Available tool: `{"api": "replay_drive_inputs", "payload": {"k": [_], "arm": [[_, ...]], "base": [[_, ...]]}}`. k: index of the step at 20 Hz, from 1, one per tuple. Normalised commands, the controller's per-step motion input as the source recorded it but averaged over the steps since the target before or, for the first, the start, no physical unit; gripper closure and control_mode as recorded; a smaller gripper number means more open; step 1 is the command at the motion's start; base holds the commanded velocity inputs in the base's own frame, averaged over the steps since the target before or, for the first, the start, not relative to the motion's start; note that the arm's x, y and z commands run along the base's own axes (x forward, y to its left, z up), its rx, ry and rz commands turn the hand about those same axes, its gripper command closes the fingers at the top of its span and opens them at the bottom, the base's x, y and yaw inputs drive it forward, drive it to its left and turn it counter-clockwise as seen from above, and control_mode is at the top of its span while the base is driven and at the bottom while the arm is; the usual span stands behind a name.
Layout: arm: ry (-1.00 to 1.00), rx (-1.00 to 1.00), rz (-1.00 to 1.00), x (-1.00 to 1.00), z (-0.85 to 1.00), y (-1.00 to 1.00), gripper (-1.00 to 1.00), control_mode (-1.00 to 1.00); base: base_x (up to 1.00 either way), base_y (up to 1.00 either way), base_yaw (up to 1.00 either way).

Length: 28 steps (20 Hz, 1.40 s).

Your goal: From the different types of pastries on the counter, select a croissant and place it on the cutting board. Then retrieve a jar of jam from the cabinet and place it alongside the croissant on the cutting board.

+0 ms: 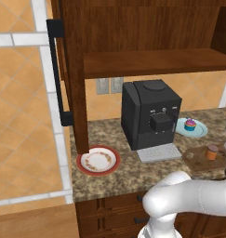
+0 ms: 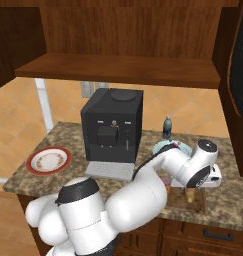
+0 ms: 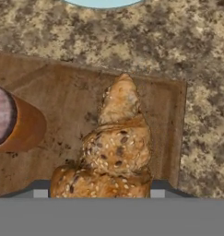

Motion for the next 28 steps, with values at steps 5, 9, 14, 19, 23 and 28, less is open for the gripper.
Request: {"api": "replay_drive_inputs", "payload": {"k": [5, 9, 14, 19, 23, 28], "arm": [[0.06, -0.01, 0.09, 0.22, -0.08, 0.12, 1.0, -1.0], [0.13, -0.01, 0.08, 0.16, -0.06, 0.0, 1.0, -1.0], [0.12, 0.0, 0.08, 0.17, -0.05, 0.0, 1.0, -1.0], [0.09, 0.0, 0.06, 0.09, -0.09, -0.07, -1.0, -1.0], [0.08, 0.0, 0.05, 0.03, -0.09, -0.1, -1.0, -1.0], [0.08, 0.0, 0.04, 0.0, -0.02, -0.22, -1.0, -1.0]], "base": [[0.0, 0.0, 0.0], [0.0, 0.0, 0.0], [0.0, 0.0, 0.0], [0.0, 0.0, 0.0], [0.0, 0.0, 0.0], [0.0, 0.0, 0.0]]}}
